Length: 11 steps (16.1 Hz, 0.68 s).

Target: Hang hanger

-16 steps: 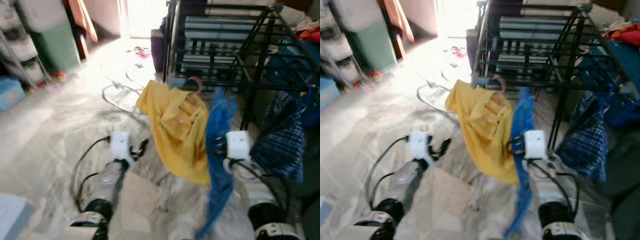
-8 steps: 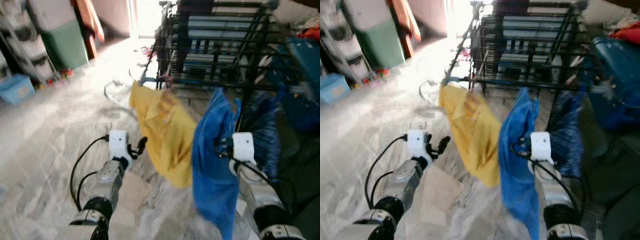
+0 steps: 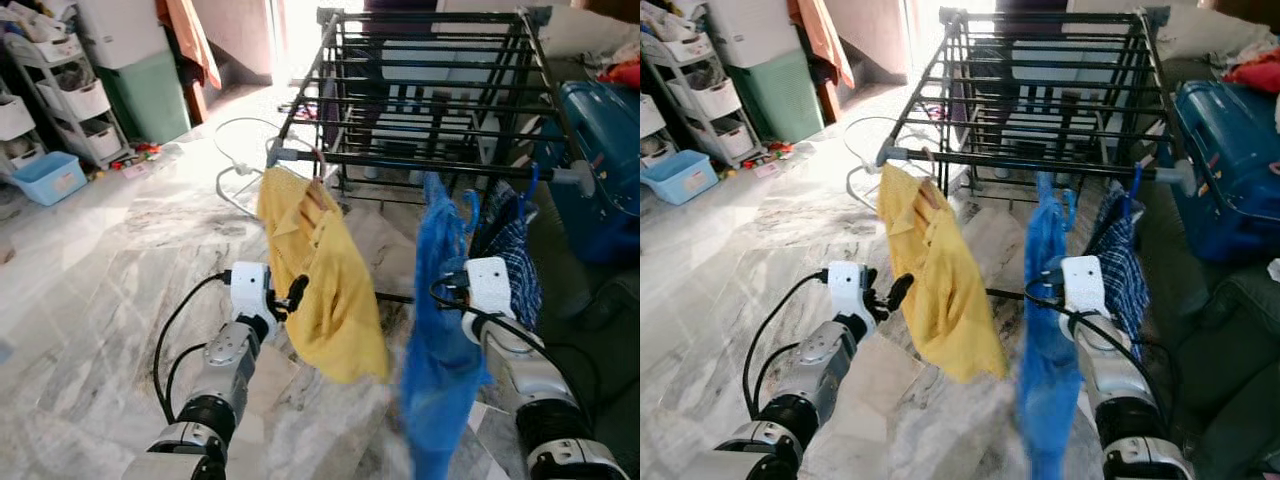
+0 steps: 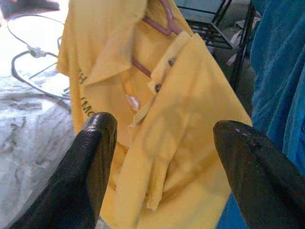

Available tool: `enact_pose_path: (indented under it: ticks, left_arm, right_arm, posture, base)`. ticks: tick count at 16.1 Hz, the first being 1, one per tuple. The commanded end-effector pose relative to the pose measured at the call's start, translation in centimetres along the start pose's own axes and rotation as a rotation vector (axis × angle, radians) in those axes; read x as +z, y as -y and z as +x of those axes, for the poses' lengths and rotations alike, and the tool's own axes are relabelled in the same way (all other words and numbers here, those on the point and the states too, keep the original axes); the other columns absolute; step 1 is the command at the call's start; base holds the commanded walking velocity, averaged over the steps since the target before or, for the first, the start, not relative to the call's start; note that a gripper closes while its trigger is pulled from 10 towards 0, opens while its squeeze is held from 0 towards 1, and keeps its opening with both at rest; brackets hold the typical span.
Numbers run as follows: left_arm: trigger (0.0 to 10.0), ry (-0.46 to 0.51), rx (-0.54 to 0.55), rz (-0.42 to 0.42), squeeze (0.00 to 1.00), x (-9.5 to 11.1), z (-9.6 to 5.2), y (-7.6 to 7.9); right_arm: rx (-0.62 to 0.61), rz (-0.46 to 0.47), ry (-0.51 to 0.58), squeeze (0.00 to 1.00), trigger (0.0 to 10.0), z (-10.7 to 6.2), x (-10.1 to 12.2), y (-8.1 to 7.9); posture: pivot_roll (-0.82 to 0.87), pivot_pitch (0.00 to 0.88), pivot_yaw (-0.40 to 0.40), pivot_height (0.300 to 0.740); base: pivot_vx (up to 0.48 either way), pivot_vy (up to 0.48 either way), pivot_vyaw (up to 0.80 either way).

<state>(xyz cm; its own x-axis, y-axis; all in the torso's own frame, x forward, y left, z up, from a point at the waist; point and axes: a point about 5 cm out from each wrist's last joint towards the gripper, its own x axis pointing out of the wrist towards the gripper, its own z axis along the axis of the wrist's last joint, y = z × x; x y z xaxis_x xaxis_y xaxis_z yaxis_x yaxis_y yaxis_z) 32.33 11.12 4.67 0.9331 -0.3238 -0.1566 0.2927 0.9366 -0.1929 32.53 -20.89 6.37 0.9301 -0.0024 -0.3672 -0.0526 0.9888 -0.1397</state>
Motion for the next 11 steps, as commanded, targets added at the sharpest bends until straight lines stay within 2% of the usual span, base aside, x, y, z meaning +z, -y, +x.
enact_pose_path:
  ticks: [1,7,8,11]
  left_arm:
    - [10.0,0.016,0.001,0.018,0.0,0.4,-0.1,-0.4]
    - [10.0,0.004,-0.007,0.021,0.0,0.2,-0.1,-0.4]
    - [10.0,0.002,-0.012,0.022,0.0,0.1,-0.2,-0.3]
    - [10.0,0.007,-0.014,0.031,0.0,0.1,-0.3,-0.3]
  right_arm:
    - [0.026,-0.006,0.058,0.0,10.0,0.5,1.7,-0.6]
    - [0.005,0.014,0.117,0.0,10.0,1.2,3.8,-0.7]
    - [0.004,0.017,0.14,0.0,10.0,1.3,4.6,-0.9]
    - [0.021,0.023,0.131,0.0,10.0,1.7,4.9,-1.7]
  posture:
    - [-0.31,0.0,0.041,0.74]
    - [-0.3,0.0,0.045,0.74]
    - [-0.3,0.0,0.047,0.74]
    - [-0.3,0.0,0.048,0.74]
  base:
    - [0.368,0.0,0.0]
    - [0.354,0.0,0.0]
    - [0.334,0.0,0.0]
    - [0.273,0.0,0.0]
